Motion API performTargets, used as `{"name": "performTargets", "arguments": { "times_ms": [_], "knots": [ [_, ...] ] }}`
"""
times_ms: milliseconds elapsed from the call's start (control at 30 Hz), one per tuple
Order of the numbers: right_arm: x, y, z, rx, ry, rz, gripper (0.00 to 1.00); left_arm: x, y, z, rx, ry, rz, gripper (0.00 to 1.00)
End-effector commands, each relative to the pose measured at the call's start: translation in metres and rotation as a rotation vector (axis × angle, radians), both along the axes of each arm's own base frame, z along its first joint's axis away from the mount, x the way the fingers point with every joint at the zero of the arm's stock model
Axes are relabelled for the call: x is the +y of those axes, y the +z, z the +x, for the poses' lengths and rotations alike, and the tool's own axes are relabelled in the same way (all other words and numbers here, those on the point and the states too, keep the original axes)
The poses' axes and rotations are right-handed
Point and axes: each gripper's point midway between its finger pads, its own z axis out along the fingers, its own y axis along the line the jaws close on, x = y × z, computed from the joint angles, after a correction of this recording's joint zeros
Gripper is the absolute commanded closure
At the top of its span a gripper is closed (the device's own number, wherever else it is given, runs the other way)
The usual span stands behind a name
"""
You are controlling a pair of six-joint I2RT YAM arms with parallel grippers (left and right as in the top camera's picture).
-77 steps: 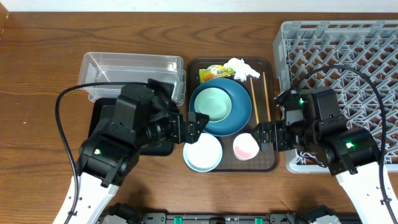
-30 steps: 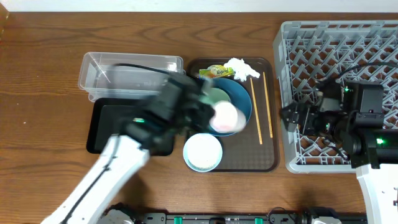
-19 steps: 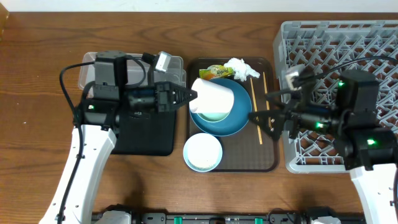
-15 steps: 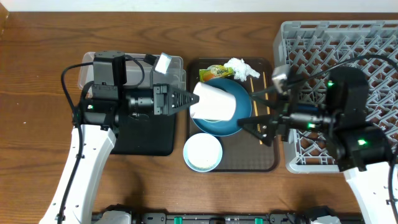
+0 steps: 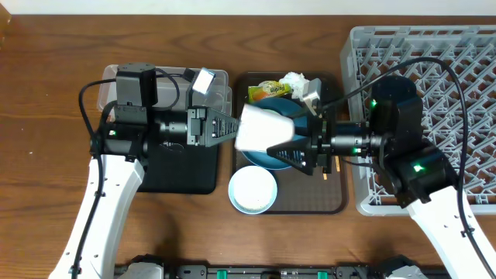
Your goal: Sort waste into correct bins and load items into the dishwasher rack
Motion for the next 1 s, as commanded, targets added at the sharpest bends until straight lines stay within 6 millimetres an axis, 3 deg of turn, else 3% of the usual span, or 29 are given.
{"name": "performTargets", "arguments": {
  "times_ms": [0,67,133,300,467,567,700,833,967],
  "knots": [
    [-0.002,0.009,0.001,-0.005,-0.019,0.007,0.41,0.000,0.011,-0.005,-0.004,-0.034,-0.033,0.59],
    [-0.009,0.007,0.004,0.012,-0.061,-0.011,0.42,0.000,0.010,-0.004,-0.005,-0.027,-0.028,0.42],
    [-0.022,-0.002,0.012,0.035,-0.156,-0.059,0.42,0.001,0.007,0.000,-0.007,-0.007,-0.012,0.38],
    [-0.081,-0.020,0.031,0.082,-0.487,-0.203,0.46,0.002,-0.002,0.010,-0.012,0.053,0.041,0.37],
    [-0.150,-0.026,0.030,0.126,-0.792,-0.320,0.49,0.002,-0.007,0.015,-0.014,0.084,0.069,0.38],
    [-0.201,-0.043,0.028,0.183,-1.018,-0.456,0.50,0.002,-0.007,0.016,-0.015,0.087,0.072,0.38],
    [-0.254,-0.070,0.019,0.283,-1.235,-0.633,0.52,0.003,-0.008,0.017,-0.016,0.095,0.079,0.38],
    [-0.298,-0.094,0.004,0.432,-1.425,-0.787,0.53,0.003,-0.009,0.018,-0.016,0.098,0.081,0.38],
    [-0.314,-0.119,-0.010,0.605,-1.474,-0.874,0.56,0.003,-0.009,0.018,-0.016,0.097,0.081,0.37]
  ]
}}
